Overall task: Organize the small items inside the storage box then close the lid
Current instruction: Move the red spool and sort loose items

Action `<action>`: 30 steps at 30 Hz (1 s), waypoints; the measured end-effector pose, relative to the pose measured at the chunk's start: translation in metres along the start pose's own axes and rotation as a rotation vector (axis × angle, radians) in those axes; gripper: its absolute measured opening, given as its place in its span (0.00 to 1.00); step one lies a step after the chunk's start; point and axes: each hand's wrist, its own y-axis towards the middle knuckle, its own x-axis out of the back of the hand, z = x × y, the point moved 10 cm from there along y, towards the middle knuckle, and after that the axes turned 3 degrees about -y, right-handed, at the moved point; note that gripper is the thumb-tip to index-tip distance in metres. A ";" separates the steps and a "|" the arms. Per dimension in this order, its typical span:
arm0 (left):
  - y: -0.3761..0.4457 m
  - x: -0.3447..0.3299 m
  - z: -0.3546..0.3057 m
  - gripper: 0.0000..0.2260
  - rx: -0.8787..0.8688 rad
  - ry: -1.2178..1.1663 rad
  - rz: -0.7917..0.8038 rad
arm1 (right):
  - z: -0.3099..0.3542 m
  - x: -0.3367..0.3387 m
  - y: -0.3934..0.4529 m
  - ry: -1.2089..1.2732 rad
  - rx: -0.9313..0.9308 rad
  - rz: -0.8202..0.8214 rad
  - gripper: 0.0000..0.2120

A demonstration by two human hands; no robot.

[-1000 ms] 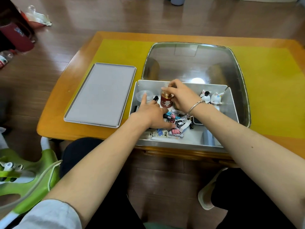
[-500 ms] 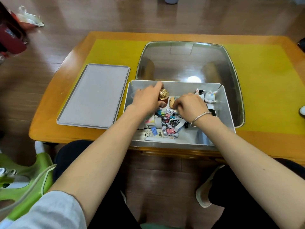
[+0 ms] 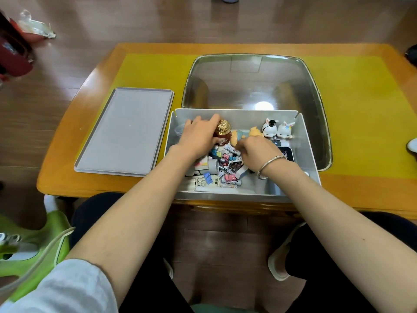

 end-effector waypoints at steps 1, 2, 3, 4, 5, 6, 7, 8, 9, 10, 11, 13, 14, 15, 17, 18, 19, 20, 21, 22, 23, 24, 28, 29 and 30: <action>0.000 0.002 0.001 0.19 0.001 -0.022 0.010 | -0.001 0.004 0.001 0.008 0.001 -0.012 0.16; -0.001 0.006 0.004 0.20 0.007 -0.046 0.001 | -0.001 0.007 0.002 0.017 0.005 -0.024 0.16; -0.002 0.013 0.008 0.20 0.019 -0.065 -0.025 | -0.001 0.012 0.003 0.035 0.007 -0.038 0.16; -0.004 0.021 0.014 0.19 0.029 -0.067 -0.057 | 0.000 0.016 0.003 0.063 0.003 -0.054 0.16; -0.006 0.027 0.021 0.18 0.036 -0.047 -0.082 | 0.000 0.020 0.003 0.090 -0.002 -0.073 0.15; -0.008 0.032 0.029 0.17 0.042 -0.012 -0.085 | 0.001 0.024 0.003 0.113 -0.004 -0.093 0.14; -0.010 0.033 0.036 0.17 0.044 0.026 -0.061 | 0.003 0.027 0.003 0.130 -0.002 -0.114 0.14; -0.013 0.031 0.041 0.17 0.036 0.065 -0.012 | 0.005 0.029 0.003 0.143 0.003 -0.132 0.13; -0.014 0.027 0.042 0.18 0.019 0.102 0.048 | 0.008 0.030 0.003 0.153 0.011 -0.145 0.13; -0.015 0.023 0.042 0.19 -0.001 0.137 0.102 | 0.011 0.031 0.004 0.164 0.021 -0.152 0.13; -0.015 0.019 0.040 0.20 -0.015 0.169 0.139 | 0.014 0.031 0.004 0.177 0.031 -0.152 0.13; -0.014 0.017 0.038 0.21 -0.014 0.222 0.166 | 0.019 0.030 0.004 0.201 0.042 -0.146 0.13; -0.013 0.016 0.038 0.21 -0.011 0.248 0.170 | 0.019 0.030 0.004 0.212 0.040 -0.146 0.13; -0.012 0.015 0.037 0.21 -0.013 0.273 0.177 | 0.020 0.030 0.004 0.222 0.037 -0.149 0.13; -0.013 0.015 0.036 0.21 -0.023 0.305 0.185 | 0.019 0.030 0.004 0.251 0.042 -0.160 0.13; -0.013 0.017 0.035 0.20 -0.028 0.309 0.182 | 0.019 0.031 0.004 0.270 0.050 -0.164 0.13; -0.014 0.018 0.034 0.20 -0.031 0.304 0.177 | 0.019 0.031 0.004 0.289 0.058 -0.167 0.13; -0.014 0.019 0.032 0.20 -0.035 0.292 0.173 | 0.019 0.032 0.004 0.309 0.064 -0.172 0.12; -0.014 0.021 0.032 0.19 -0.035 0.264 0.167 | 0.017 0.033 0.004 0.331 0.064 -0.180 0.11; -0.015 0.023 0.032 0.19 -0.029 0.213 0.161 | 0.015 0.034 0.004 0.356 0.060 -0.193 0.11; -0.016 0.027 0.033 0.20 -0.020 0.142 0.155 | 0.013 0.036 0.004 0.384 0.052 -0.213 0.10; -0.018 0.033 0.033 0.22 -0.013 0.062 0.145 | 0.011 0.038 0.003 0.415 0.043 -0.235 0.10; -0.028 0.062 0.015 0.29 -0.062 -0.249 0.021 | 0.004 0.047 0.002 0.578 -0.004 -0.307 0.10; -0.031 0.061 0.008 0.31 -0.075 -0.355 0.060 | 0.001 0.051 0.001 0.621 -0.026 -0.340 0.09; -0.034 0.057 0.002 0.33 -0.077 -0.466 0.131 | -0.003 0.055 0.000 0.651 -0.048 -0.372 0.08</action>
